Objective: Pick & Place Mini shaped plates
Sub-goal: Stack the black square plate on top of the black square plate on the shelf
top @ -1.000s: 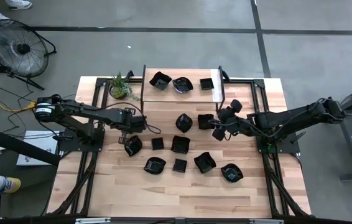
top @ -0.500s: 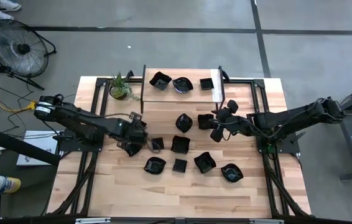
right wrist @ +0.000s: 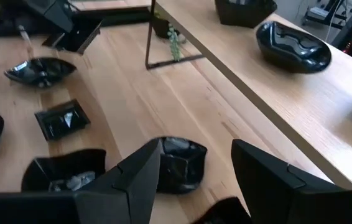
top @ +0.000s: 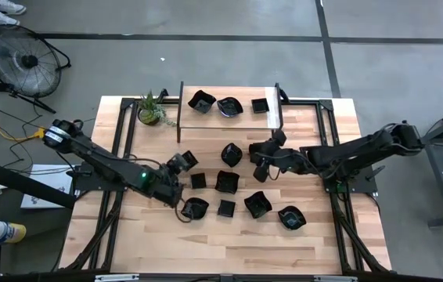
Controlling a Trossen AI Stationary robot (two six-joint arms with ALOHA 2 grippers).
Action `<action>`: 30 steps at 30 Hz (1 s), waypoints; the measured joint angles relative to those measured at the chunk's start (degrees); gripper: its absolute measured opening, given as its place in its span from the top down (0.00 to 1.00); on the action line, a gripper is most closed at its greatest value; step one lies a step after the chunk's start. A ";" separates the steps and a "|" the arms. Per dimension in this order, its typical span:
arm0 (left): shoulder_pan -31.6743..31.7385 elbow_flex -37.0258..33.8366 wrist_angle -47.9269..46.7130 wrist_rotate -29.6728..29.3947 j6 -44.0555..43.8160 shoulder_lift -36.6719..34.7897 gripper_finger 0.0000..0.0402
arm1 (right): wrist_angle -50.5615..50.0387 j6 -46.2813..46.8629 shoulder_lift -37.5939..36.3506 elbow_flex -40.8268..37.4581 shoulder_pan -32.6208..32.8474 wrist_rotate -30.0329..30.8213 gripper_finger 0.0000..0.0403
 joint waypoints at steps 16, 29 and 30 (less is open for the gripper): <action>-0.45 0.02 22.55 -21.03 30.39 0.00 1.00 | 30.90 -9.93 9.81 0.00 2.42 0.63 0.52; 0.29 0.02 28.07 -23.41 47.06 1.18 1.00 | 40.72 -19.77 20.73 8.09 2.64 0.79 0.52; 0.62 0.02 29.05 -23.81 48.55 1.67 1.00 | 40.76 -20.04 21.76 9.22 2.64 1.02 0.52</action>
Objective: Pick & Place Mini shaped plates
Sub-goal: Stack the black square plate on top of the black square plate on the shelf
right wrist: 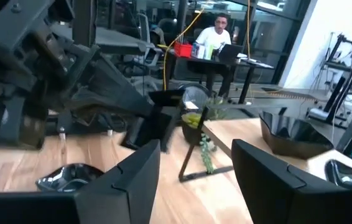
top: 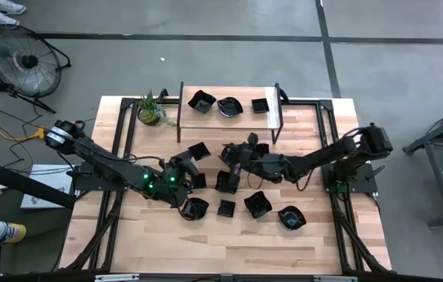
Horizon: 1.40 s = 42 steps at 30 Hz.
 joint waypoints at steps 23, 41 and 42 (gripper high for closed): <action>3.06 -0.04 2.05 -3.40 2.94 5.94 1.00 | -0.66 2.71 8.59 6.16 -3.23 2.62 0.52; 3.06 -0.04 2.05 -3.12 2.34 5.94 1.00 | -2.46 7.08 8.59 6.14 -6.45 -6.49 0.52; 3.06 -0.04 2.05 -3.10 2.33 5.94 1.00 | -2.46 7.07 8.59 6.14 -6.45 -6.54 0.53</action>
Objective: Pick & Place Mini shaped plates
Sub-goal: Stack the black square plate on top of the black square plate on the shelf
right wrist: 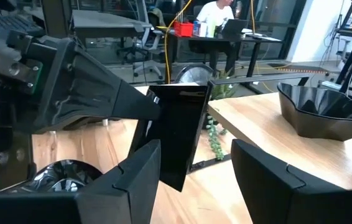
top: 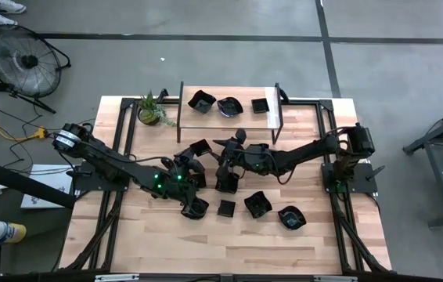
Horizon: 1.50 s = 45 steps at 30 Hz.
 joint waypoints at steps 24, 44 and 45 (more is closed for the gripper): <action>0.00 0.00 -0.02 1.01 -1.26 -0.04 1.00 | -0.78 -0.30 0.00 0.00 -1.03 -2.79 0.57; 0.00 0.00 -0.28 0.94 -0.79 -0.04 1.00 | -3.01 -1.11 0.00 1.36 -2.03 -5.14 0.64; 0.00 0.00 -0.27 0.94 -0.80 -0.04 1.00 | -3.11 -1.13 0.00 1.36 -2.01 -5.18 0.64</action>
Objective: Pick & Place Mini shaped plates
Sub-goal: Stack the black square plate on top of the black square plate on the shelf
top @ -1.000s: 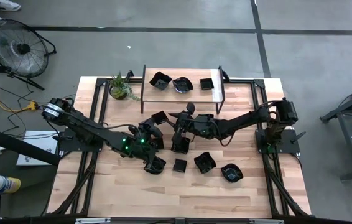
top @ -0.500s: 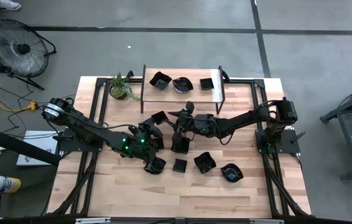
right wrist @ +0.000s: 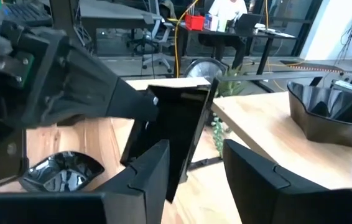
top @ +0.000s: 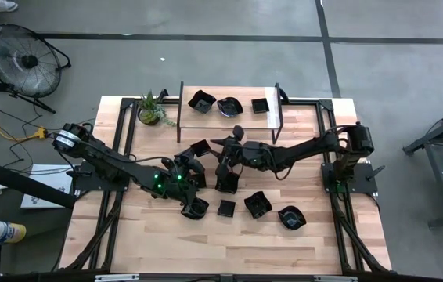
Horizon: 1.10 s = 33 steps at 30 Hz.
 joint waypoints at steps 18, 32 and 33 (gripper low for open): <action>0.00 0.00 -0.21 -0.10 -0.24 0.00 1.00 | 5.26 -0.50 3.93 0.00 -0.24 -0.92 0.76; 0.00 0.00 -0.24 -0.07 -0.47 0.00 1.00 | 5.06 -1.76 3.03 0.00 0.63 0.96 0.78; 0.00 0.00 -0.23 -0.06 -0.47 0.00 1.00 | 4.29 -2.10 2.36 0.00 0.81 1.47 0.78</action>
